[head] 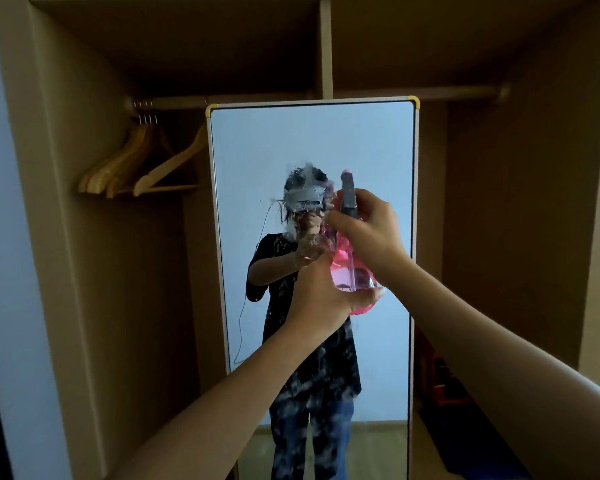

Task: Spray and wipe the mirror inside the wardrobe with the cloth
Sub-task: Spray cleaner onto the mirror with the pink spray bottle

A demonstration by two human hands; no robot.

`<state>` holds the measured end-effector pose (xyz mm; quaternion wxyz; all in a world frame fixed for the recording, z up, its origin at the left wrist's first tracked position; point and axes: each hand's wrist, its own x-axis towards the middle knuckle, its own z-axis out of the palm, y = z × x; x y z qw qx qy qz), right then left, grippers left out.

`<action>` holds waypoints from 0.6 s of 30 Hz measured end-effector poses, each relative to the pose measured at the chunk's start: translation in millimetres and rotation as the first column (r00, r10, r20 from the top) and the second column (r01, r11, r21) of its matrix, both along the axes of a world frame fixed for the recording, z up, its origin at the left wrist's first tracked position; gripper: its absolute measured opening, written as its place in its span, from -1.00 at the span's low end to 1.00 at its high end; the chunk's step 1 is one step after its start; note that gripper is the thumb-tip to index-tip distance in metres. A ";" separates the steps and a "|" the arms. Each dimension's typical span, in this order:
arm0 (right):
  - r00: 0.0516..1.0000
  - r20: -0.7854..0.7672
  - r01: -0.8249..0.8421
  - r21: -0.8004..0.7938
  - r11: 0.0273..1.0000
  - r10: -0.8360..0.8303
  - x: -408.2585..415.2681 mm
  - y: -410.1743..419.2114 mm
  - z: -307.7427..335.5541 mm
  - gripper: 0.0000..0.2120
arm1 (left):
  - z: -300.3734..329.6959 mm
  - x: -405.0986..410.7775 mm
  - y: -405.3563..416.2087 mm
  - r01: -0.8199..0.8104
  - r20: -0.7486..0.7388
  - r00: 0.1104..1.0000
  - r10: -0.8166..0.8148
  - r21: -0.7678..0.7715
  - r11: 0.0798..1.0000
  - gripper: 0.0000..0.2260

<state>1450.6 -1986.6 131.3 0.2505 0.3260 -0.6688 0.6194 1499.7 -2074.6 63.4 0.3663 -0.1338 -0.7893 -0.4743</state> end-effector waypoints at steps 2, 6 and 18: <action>1.000 -0.008 -0.021 -0.006 1.000 0.021 -1.1 5.6 -0.5 -0.89 | 0.3 -1.4 5.6 0.000 0.001 1.000 0.000 -0.015 1.000 -0.72; 1.000 -0.011 0.026 -0.011 1.000 -0.026 -3.9 15.5 0.4 -0.79 | 2.2 -5.4 15.8 0.002 0.015 1.000 -0.001 -0.050 0.999 -0.70; 1.000 -0.018 0.015 -0.011 1.000 -0.015 -15.8 34.6 -0.3 -0.92 | 1.6 -13.5 36.0 -0.048 0.009 0.999 0.049 -0.062 0.997 -0.63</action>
